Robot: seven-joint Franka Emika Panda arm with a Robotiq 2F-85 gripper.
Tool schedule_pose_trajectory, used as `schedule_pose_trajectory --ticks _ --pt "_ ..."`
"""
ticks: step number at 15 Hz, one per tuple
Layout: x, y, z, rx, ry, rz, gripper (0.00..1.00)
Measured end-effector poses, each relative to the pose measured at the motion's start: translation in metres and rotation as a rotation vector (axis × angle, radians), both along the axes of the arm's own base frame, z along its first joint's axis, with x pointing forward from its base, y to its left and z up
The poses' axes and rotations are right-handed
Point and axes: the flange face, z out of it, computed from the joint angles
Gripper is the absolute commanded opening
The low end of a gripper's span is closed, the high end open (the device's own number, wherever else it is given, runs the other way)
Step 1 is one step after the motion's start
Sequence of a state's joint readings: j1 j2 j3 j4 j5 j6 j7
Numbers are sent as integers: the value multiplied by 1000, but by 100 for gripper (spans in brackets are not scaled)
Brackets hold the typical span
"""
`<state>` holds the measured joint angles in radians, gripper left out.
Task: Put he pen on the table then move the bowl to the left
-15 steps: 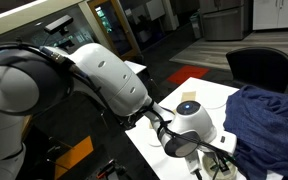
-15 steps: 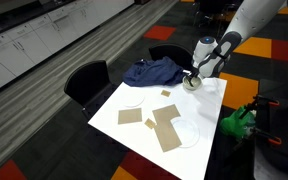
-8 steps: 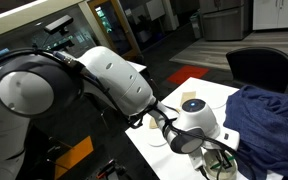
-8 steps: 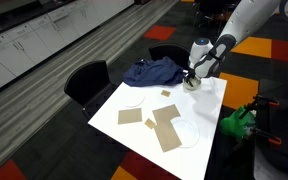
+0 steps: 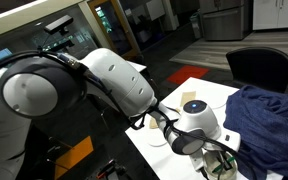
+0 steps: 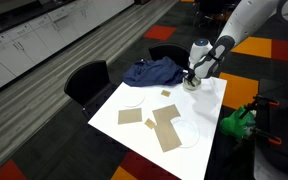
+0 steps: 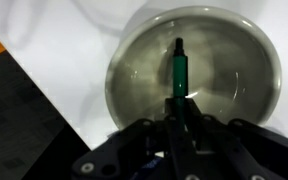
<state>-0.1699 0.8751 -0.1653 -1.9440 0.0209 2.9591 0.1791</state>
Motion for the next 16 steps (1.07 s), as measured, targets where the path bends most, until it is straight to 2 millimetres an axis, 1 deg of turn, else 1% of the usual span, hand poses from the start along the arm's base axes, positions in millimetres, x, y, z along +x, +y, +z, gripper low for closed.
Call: schedule_pose_trajectory --ticks 4,7,11,14,16 --pt "2 2 6 -1 -9 3 3" --pt "4 13 26 -4 -39 18 3" --pt "2 42 66 -12 -83 61 3" --pt "-6 69 97 -17 -92 103 3" --pt "-11 87 113 -7 -70 133 3"
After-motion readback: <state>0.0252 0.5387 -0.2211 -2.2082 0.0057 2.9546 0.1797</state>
